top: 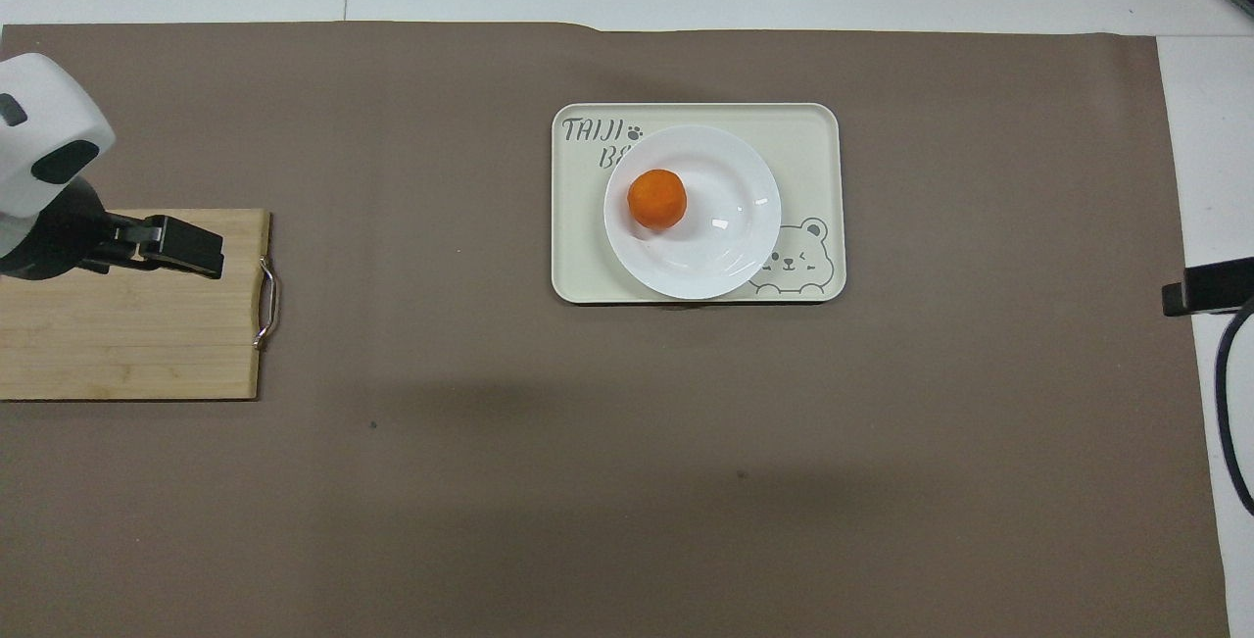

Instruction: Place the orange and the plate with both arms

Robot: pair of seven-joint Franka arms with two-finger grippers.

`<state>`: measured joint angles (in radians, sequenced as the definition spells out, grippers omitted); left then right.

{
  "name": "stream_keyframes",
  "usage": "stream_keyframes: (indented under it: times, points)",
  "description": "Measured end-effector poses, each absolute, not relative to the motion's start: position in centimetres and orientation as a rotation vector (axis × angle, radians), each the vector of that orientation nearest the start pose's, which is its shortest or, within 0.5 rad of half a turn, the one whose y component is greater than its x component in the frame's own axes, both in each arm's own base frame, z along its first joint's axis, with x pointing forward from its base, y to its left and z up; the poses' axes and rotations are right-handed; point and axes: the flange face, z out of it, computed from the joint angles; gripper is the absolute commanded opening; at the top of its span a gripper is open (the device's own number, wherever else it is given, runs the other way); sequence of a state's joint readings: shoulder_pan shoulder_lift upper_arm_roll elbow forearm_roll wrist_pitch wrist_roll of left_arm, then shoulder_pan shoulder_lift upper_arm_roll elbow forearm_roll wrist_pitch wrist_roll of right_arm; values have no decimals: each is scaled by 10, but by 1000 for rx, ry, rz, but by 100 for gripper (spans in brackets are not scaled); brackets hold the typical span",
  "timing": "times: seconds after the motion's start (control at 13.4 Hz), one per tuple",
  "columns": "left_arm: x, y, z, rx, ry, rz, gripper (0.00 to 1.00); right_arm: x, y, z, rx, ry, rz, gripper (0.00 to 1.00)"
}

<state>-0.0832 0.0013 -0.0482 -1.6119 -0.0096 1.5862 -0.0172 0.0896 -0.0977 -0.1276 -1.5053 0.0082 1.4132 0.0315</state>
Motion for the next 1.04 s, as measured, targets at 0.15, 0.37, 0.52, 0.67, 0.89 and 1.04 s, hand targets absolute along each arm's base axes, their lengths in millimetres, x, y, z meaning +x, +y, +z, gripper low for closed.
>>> stream_keyframes:
  times: [0.15,0.37,0.52,0.67,0.89,1.04]
  points:
    - [550,-74,606,-3144,179,43,100,506,-23,690,-3124,107,-7,100]
    - [550,-74,606,-3144,179,44,100,509,-26,683,-3151,111,-29,100]
    - [550,-74,606,-3144,179,45,100,508,-25,682,-3151,108,-30,100]
    - [550,-74,606,-3144,177,45,100,507,-24,683,-3151,102,-33,100]
    - [550,-74,606,-3144,176,45,100,507,-20,683,-3151,90,-31,100]
    - [550,-74,606,-3144,173,45,100,507,-20,682,-3151,90,-29,100]
